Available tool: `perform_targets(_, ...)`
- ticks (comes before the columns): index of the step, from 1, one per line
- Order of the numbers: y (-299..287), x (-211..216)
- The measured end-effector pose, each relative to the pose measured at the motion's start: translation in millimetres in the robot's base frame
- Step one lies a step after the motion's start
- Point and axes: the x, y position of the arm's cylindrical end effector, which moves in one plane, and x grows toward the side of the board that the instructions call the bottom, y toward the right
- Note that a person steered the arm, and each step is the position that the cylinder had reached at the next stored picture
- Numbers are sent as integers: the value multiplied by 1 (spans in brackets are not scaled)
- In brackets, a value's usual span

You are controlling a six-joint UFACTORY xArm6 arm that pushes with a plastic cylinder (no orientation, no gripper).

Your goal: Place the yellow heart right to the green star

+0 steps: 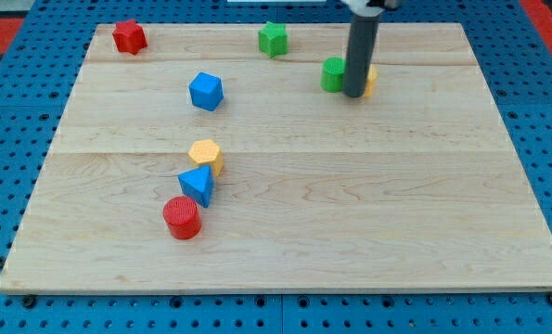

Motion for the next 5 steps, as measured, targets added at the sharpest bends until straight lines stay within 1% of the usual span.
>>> perform_targets(2,48,-76)
perform_targets(3,62,-78)
perform_targets(4,64,-67)
perform_targets(5,64,-66)
